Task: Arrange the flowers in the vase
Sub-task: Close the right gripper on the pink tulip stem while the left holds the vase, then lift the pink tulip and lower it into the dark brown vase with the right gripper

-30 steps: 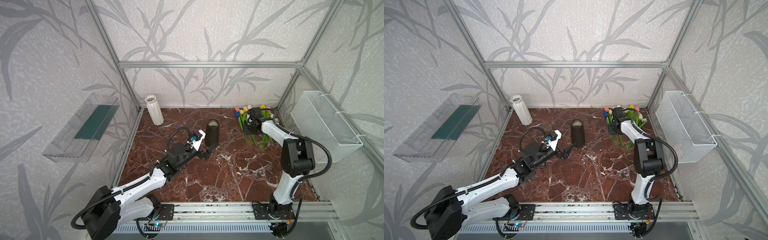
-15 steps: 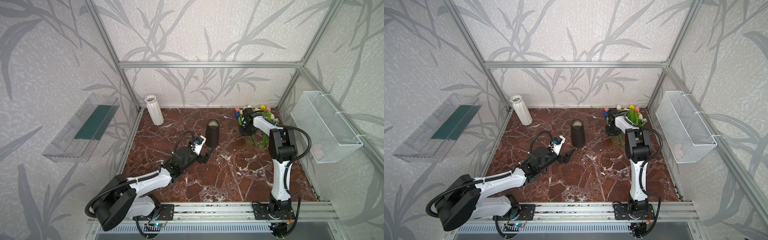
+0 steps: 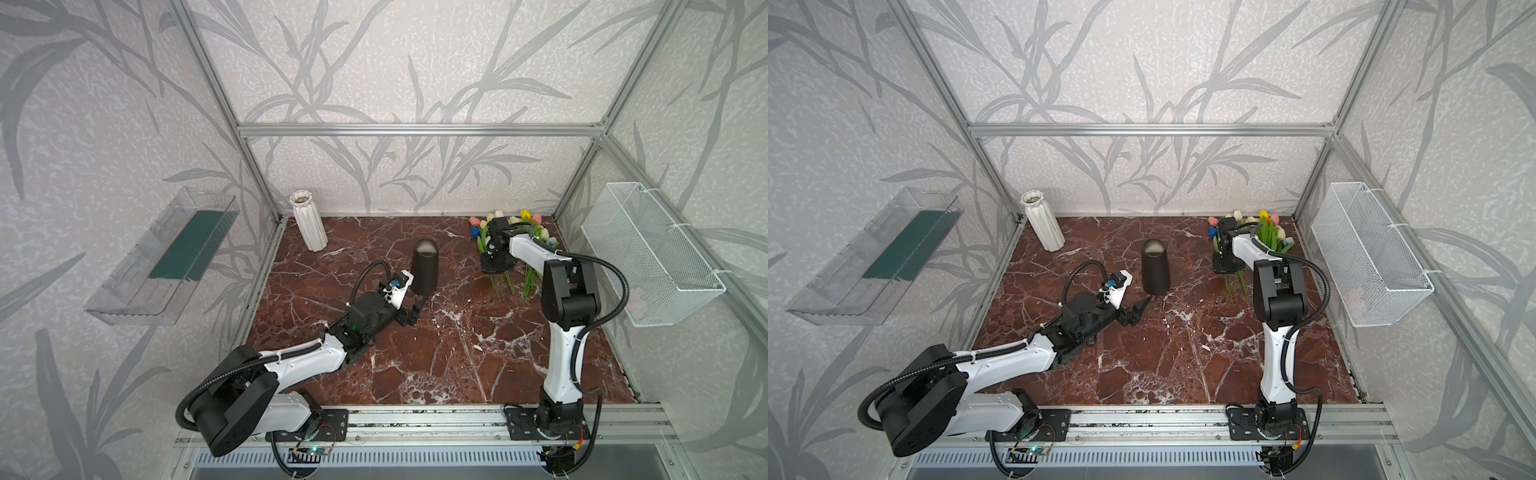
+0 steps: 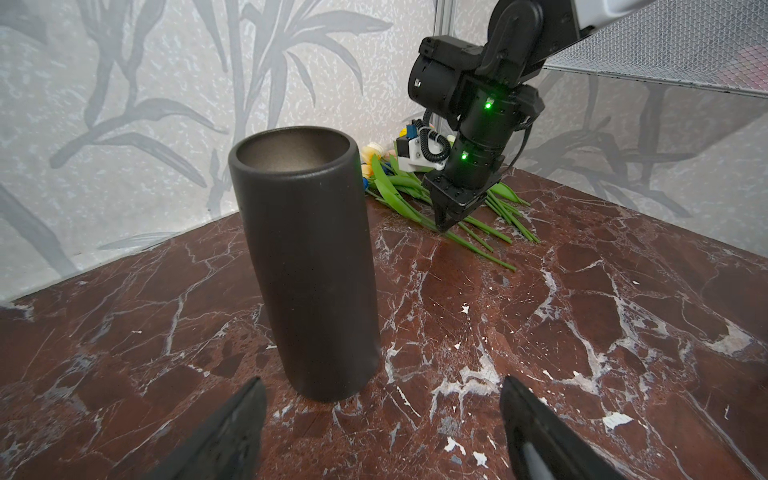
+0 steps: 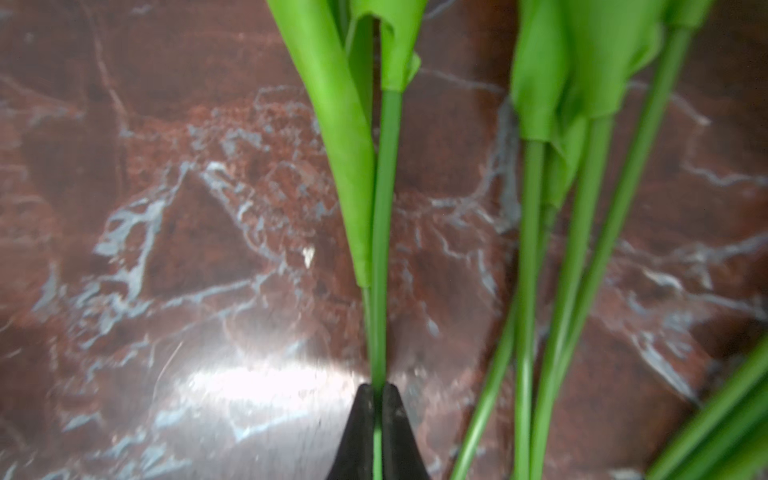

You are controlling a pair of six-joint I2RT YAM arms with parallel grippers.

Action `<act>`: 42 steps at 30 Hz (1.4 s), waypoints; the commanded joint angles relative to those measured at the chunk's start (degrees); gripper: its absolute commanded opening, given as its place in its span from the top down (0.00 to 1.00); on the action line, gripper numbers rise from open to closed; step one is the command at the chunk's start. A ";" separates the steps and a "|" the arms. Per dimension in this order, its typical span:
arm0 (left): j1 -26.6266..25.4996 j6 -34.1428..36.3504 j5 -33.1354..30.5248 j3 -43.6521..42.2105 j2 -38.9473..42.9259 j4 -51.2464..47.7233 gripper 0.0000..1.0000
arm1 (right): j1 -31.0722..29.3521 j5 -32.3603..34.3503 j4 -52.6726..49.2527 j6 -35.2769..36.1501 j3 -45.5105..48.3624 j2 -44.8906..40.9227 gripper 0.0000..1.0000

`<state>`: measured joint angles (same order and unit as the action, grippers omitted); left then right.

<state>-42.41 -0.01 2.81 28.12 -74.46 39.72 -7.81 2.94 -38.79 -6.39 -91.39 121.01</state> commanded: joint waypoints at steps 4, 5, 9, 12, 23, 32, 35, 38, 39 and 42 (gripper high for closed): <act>0.19 0.80 -1.06 1.50 -1.00 2.57 0.12 | 0.30 0.13 -0.24 0.49 2.75 -9.24 1.00; 0.17 0.80 -1.16 1.39 -0.96 2.68 0.12 | 0.26 0.22 -0.39 0.42 3.08 -9.98 1.00; 0.14 0.88 -1.39 1.09 -0.63 3.60 0.12 | 0.26 0.22 0.19 0.29 5.20 -13.08 1.00; 0.16 1.37 -2.22 0.68 0.64 3.28 0.12 | 0.26 -2.00 1.72 -0.45 7.29 -17.17 1.00; 0.92 1.33 -9.48 -3.51 9.55 7.63 0.12 | -1.89 -23.84 33.38 -5.92 26.08 -46.91 1.00; 2.53 6.21 -10.68 -2.15 8.63 9.42 0.11 | -11.55 -34.60 72.36 -10.08 35.58 -48.58 1.00; 3.03 6.60 -10.81 -1.80 7.79 10.22 0.12 | -14.98 -32.37 79.31 -7.45 35.35 -44.67 1.00; 3.23 6.18 -10.39 -1.51 6.92 10.52 0.11 | -16.08 -31.58 89.85 -7.60 35.88 -39.19 1.00; 3.27 5.86 -10.42 -1.62 6.72 10.67 0.12 | -16.29 -30.84 92.12 -7.39 36.08 -37.53 1.00; 3.39 5.46 -10.69 -1.66 5.87 10.70 0.11 | -16.50 -29.84 97.18 -6.18 36.11 -32.32 1.00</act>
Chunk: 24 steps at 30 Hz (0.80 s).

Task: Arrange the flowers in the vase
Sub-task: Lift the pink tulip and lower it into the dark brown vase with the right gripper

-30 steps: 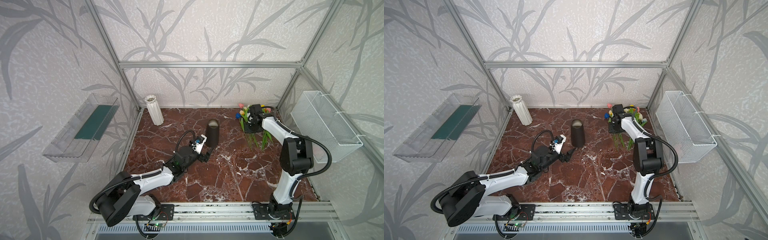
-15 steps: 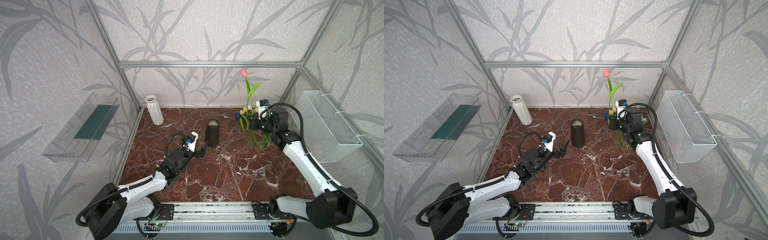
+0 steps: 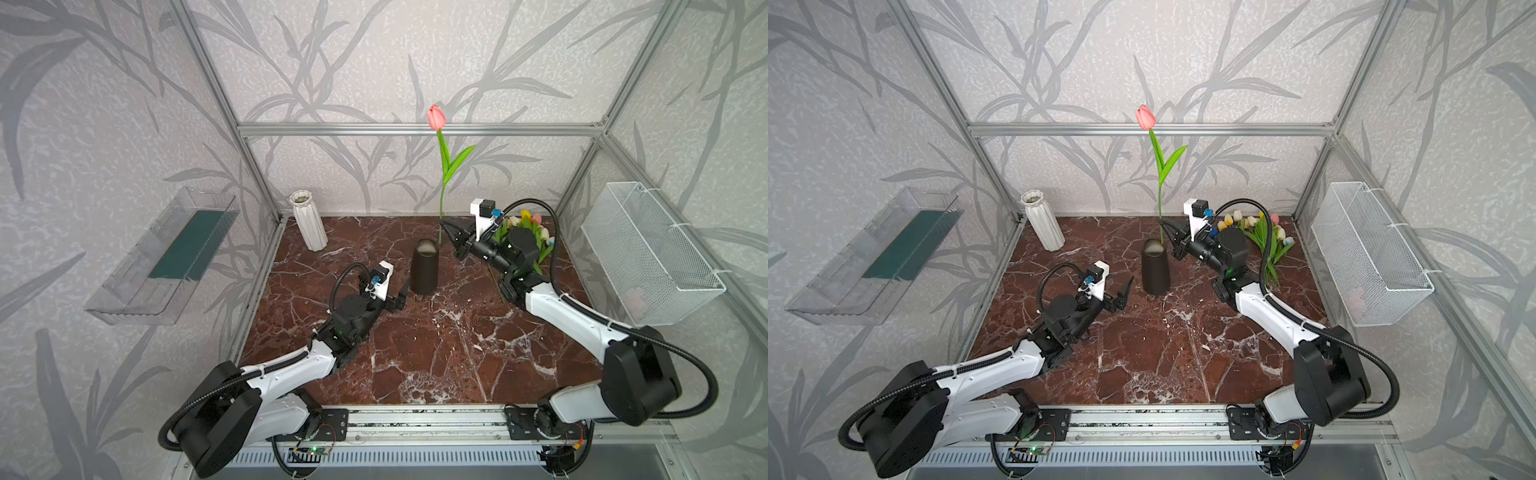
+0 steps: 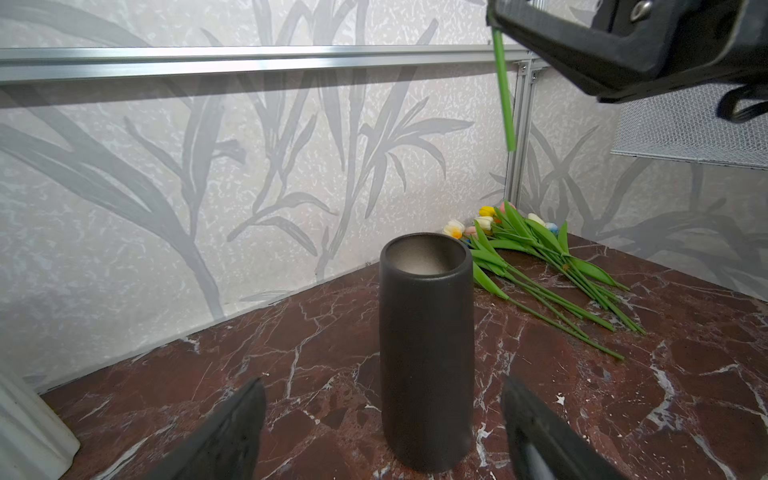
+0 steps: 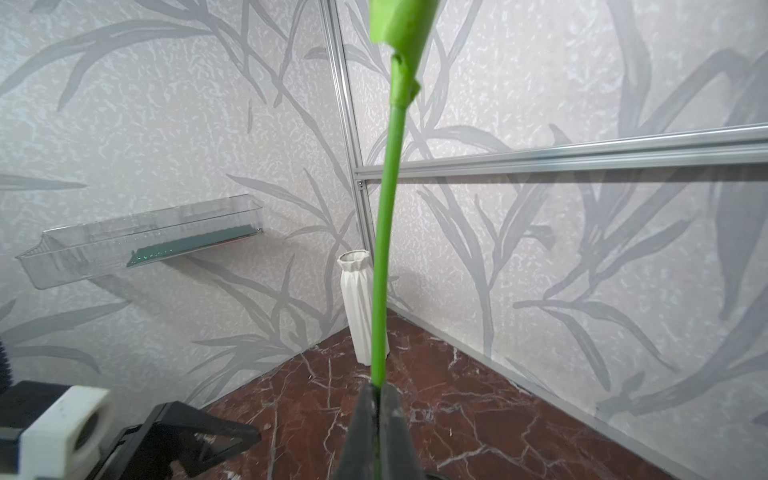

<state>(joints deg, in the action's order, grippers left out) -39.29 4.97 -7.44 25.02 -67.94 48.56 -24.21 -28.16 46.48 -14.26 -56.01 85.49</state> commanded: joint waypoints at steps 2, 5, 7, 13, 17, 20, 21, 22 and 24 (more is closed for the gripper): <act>0.46 0.39 -1.06 1.44 -1.03 1.73 0.11 | -0.51 1.88 14.00 2.91 0.73 6.25 1.00; 0.87 0.65 -1.06 1.65 -1.47 1.59 0.11 | -1.35 2.56 16.19 4.97 0.73 9.30 1.00; 1.18 0.78 -0.89 2.12 -1.83 1.21 0.11 | -1.70 2.59 16.88 6.24 0.70 10.57 1.00; 1.84 1.09 0.31 3.65 -3.86 1.10 0.11 | -2.25 2.36 18.08 9.64 1.97 14.64 1.00; 2.27 1.18 0.84 4.65 -4.99 0.95 0.11 | -3.13 3.40 19.06 12.75 5.48 14.64 1.00; 2.44 1.22 1.11 5.17 -5.52 0.93 0.11 | -3.14 4.16 20.15 13.31 8.14 14.17 1.00; 2.49 1.34 1.20 5.43 -5.74 0.84 0.11 | -3.15 4.17 20.74 13.51 9.13 13.94 1.00; 2.55 1.36 1.20 5.56 -6.03 0.88 0.11 | -3.14 4.28 21.22 13.64 9.97 13.75 1.00; 2.67 1.44 1.59 5.81 -6.49 1.01 0.11 | -3.14 4.58 21.89 14.06 11.26 13.27 0.97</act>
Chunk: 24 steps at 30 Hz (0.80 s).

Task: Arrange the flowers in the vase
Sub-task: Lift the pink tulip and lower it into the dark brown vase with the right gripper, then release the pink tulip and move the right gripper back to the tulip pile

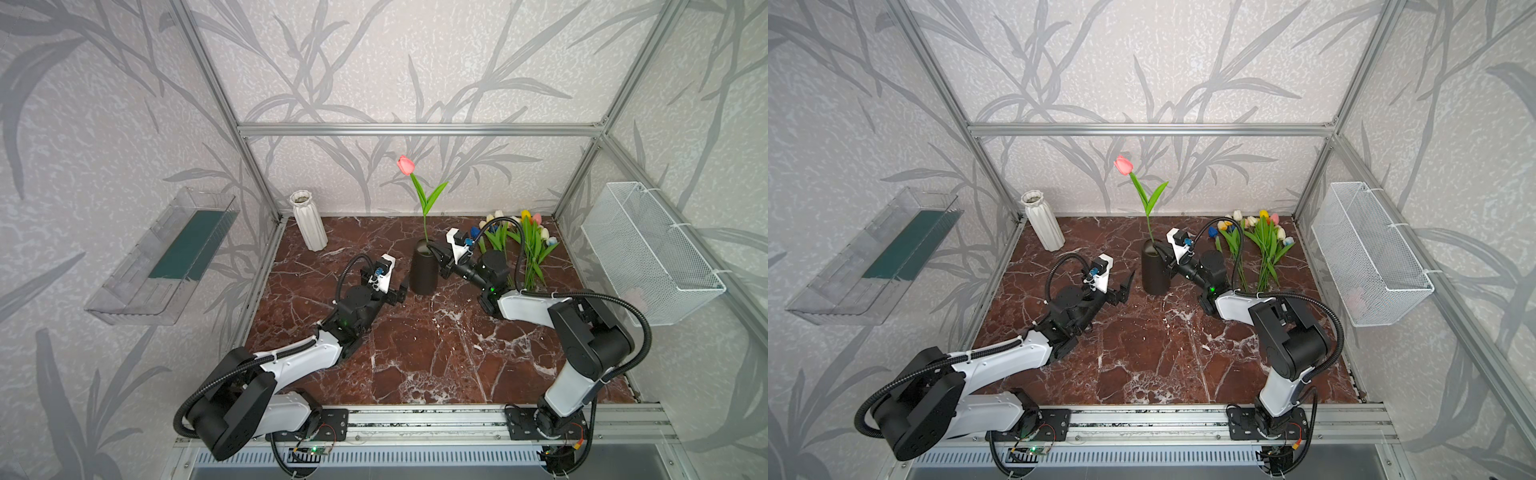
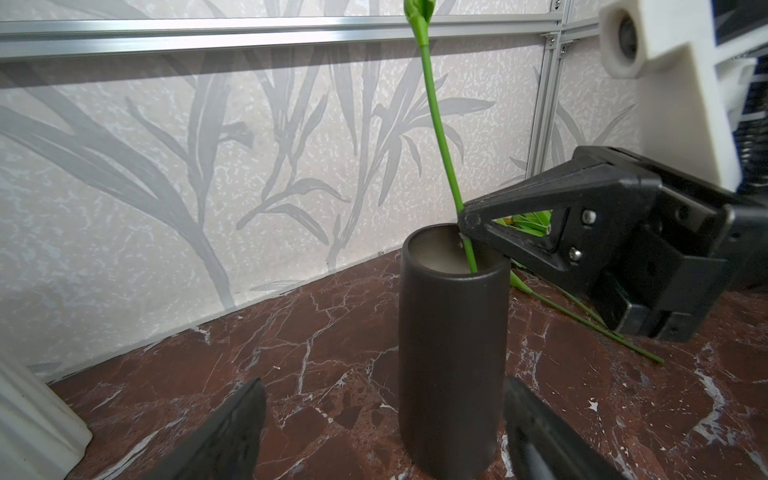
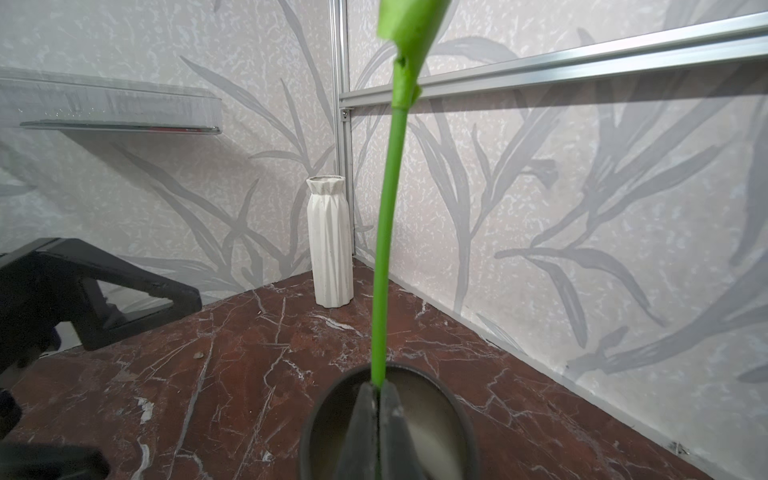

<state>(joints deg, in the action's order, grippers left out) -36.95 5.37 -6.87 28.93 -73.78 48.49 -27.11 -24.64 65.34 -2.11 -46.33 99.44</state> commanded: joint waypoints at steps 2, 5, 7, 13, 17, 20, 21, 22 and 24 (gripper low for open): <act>0.38 0.98 1.28 2.25 -1.16 1.16 0.11 | -0.29 1.34 3.21 2.36 2.51 -1.16 0.90; 0.41 0.81 1.57 2.36 -1.70 1.51 0.11 | -0.28 1.68 2.75 2.71 3.25 -1.35 0.78; 0.48 0.70 1.60 2.38 -1.75 1.61 0.11 | -0.23 1.93 2.44 3.14 3.51 -1.35 0.74; 0.52 0.52 1.51 1.93 -1.08 1.36 0.11 | -0.26 3.03 2.45 3.60 5.27 -4.55 0.68; 0.48 0.26 1.68 1.66 0.54 0.02 0.11 | -0.29 4.06 -0.37 3.76 6.90 -9.18 0.62; 0.48 -0.39 2.80 1.27 2.79 -1.17 0.11 | -0.25 4.50 -4.06 4.12 8.36 -14.20 0.57; 0.39 -0.80 3.53 0.96 3.82 -1.52 0.11 | -0.29 5.33 -5.61 4.18 8.91 -16.32 0.54; 0.39 -1.32 4.20 0.26 5.05 -1.64 0.11 | -0.20 6.89 -7.70 4.18 9.21 -18.54 0.52; 0.34 -2.27 5.63 -1.10 7.68 -1.64 0.11 | -0.11 10.97 -12.71 4.26 9.41 -22.74 0.50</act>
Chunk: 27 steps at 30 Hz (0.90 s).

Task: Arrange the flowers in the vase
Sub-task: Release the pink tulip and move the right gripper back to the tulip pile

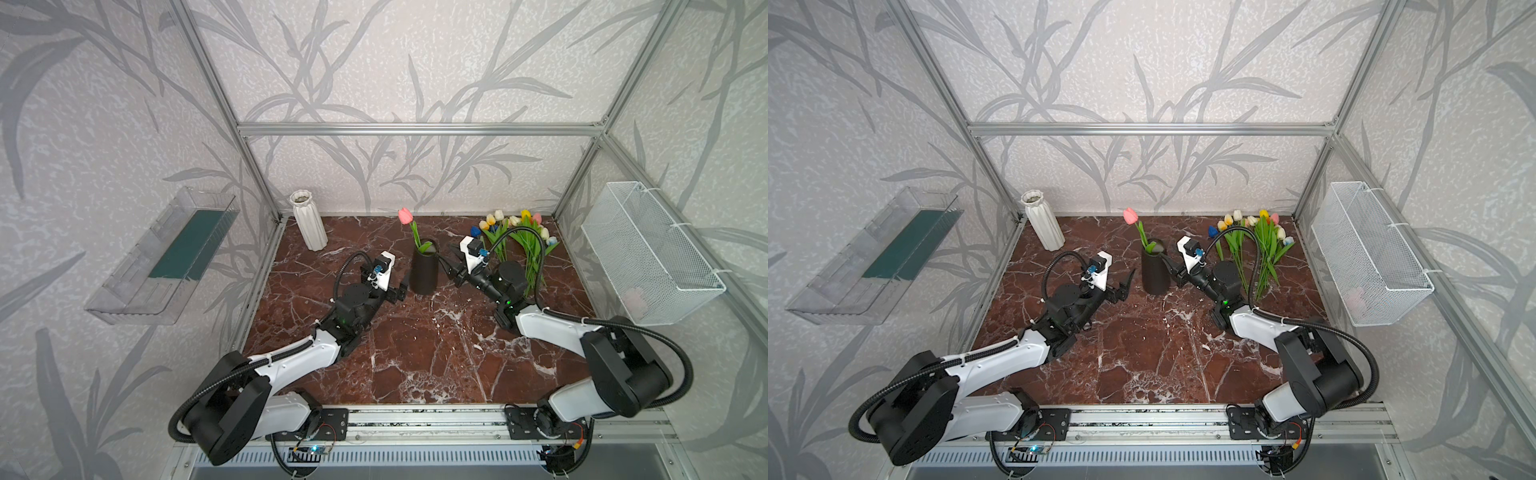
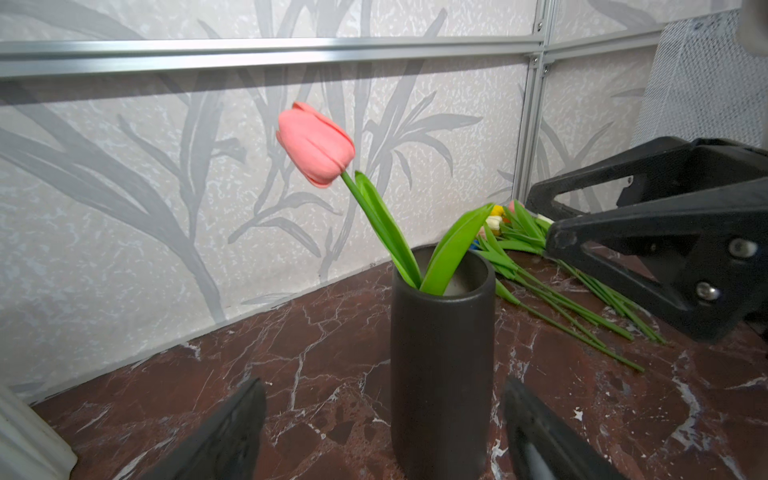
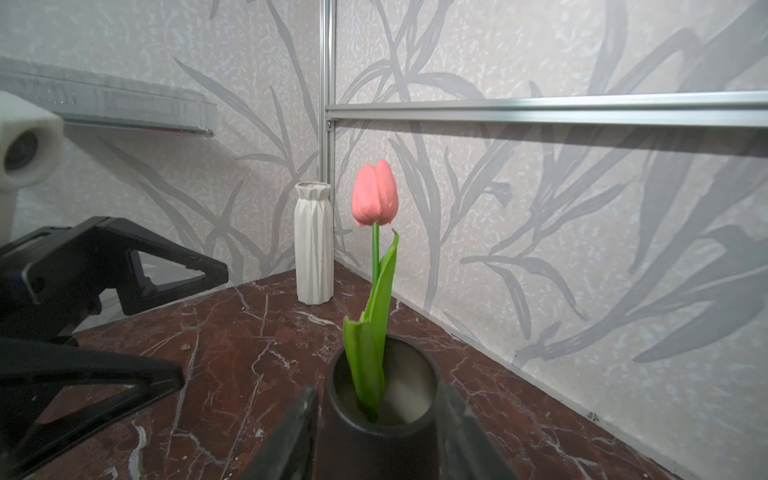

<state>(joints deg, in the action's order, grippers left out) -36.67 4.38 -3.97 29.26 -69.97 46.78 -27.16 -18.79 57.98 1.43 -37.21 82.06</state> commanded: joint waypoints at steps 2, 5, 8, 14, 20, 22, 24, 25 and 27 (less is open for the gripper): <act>-0.19 -1.71 4.62 -2.62 6.29 -0.94 0.12 | 0.36 10.50 -13.02 0.12 -1.23 -8.72 0.49; -0.68 -1.59 9.27 -3.85 8.42 -4.22 0.12 | 2.84 14.85 -33.26 -2.15 -7.53 -10.11 0.49; -1.46 -3.50 11.05 -4.35 7.84 -7.34 0.12 | 5.36 20.29 -50.78 -4.91 -14.90 -6.88 0.49; -2.97 -6.38 14.21 -5.76 4.51 -5.06 0.12 | 16.69 15.76 -73.43 -13.04 -26.48 6.00 0.53; -3.30 -6.65 15.21 -5.29 0.62 -2.28 0.12 | 19.20 18.02 -92.25 -8.51 -42.26 22.28 0.57; -3.26 -6.72 15.69 -5.20 -0.33 -1.92 0.12 | 19.33 19.00 -97.05 -7.30 -46.89 27.10 0.58; -3.35 -6.67 16.23 -4.91 -1.31 -1.87 0.12 | 19.33 19.12 -99.26 -6.27 -49.83 30.78 0.59; -3.41 -6.71 16.45 -4.81 -1.64 -1.88 0.12 | 19.33 18.97 -100.08 -6.20 -50.97 32.30 0.59; -3.46 -6.89 16.61 -4.90 -2.05 -1.87 0.12 | 19.33 18.91 -99.27 -6.45 -51.31 33.69 0.60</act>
<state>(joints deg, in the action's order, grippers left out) -39.83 -1.98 11.11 23.99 -71.57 42.92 -7.73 -0.49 -34.39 -6.22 -86.59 114.61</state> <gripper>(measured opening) 0.880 0.404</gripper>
